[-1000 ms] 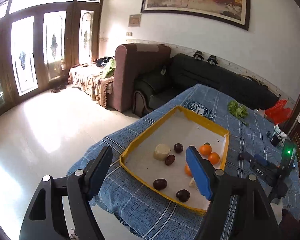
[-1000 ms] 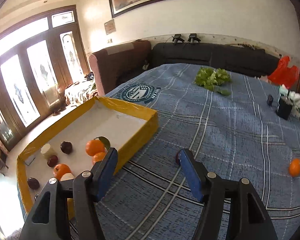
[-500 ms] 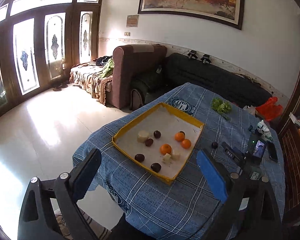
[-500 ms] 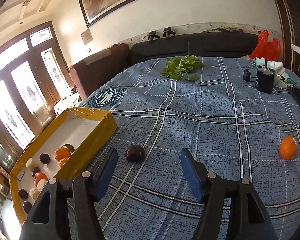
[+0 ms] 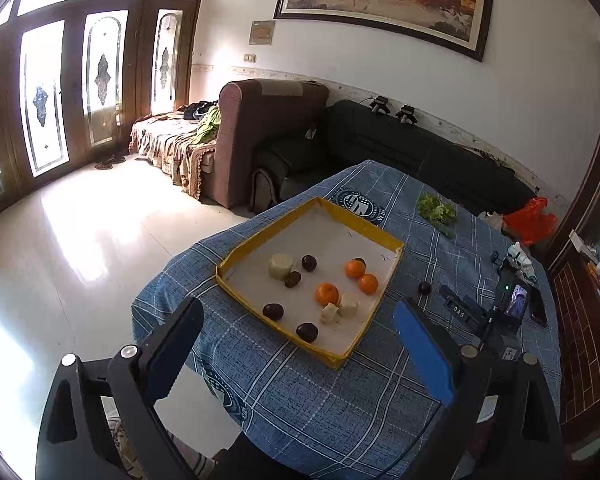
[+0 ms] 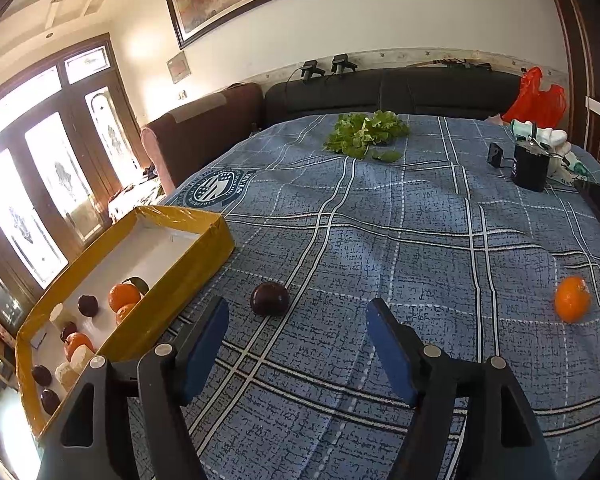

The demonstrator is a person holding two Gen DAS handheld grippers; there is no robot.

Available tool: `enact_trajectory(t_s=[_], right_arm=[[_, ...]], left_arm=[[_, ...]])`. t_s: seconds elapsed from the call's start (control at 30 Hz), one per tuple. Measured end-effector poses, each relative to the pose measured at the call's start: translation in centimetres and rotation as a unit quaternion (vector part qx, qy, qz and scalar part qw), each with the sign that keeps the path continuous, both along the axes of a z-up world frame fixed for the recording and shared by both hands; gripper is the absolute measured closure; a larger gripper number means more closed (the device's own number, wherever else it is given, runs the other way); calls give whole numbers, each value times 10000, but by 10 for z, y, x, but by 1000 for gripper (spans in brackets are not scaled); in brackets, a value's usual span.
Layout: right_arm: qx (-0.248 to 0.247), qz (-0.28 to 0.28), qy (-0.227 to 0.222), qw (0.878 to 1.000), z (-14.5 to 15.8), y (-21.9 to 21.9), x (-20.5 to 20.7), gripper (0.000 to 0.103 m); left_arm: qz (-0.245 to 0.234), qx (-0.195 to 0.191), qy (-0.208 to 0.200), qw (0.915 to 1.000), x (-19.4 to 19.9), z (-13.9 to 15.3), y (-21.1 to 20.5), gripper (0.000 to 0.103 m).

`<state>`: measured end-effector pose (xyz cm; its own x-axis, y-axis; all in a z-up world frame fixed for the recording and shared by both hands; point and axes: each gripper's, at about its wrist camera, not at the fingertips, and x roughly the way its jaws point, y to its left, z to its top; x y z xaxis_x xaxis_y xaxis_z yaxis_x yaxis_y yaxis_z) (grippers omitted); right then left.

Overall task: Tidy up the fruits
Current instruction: 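Withdraw both open tools from the tray toward the last fruits, then grasp a dark red plum with the left tool while the right tool grasps a mandarin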

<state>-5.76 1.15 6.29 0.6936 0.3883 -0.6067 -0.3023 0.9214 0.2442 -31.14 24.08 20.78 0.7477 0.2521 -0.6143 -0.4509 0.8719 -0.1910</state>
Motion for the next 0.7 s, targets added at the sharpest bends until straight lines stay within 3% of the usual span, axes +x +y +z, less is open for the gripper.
enact_trajectory(t_s=[0.1, 0.3, 0.43, 0.53, 0.6, 0.63, 0.7], right_arm=[[31, 14, 48, 10000, -1, -1, 1, 24], [7, 33, 125, 9999, -2, 0, 3, 23], [-61, -66, 112, 9999, 1, 1, 2, 23], [109, -242, -25, 9996, 24, -12, -7, 24], [585, -390, -73, 9975, 48, -40, -20, 24], [990, -458, -68, 9940, 60, -63, -32, 23], [1309, -672, -62, 9891, 75, -103, -52, 23]], left_arm=[[72, -177, 42, 9998, 2, -8, 6, 7], [71, -183, 91, 9998, 13, -14, 7, 7], [-287, -183, 192, 9992, 42, -28, 5, 7], [-656, -375, 230, 9969, 77, -45, -1, 7], [-1060, -791, 256, 9909, 101, -57, -5, 7], [-1330, -1069, 265, 9850, 115, -64, -10, 7], [-1860, -1488, 406, 9704, 139, -79, -24, 7]])
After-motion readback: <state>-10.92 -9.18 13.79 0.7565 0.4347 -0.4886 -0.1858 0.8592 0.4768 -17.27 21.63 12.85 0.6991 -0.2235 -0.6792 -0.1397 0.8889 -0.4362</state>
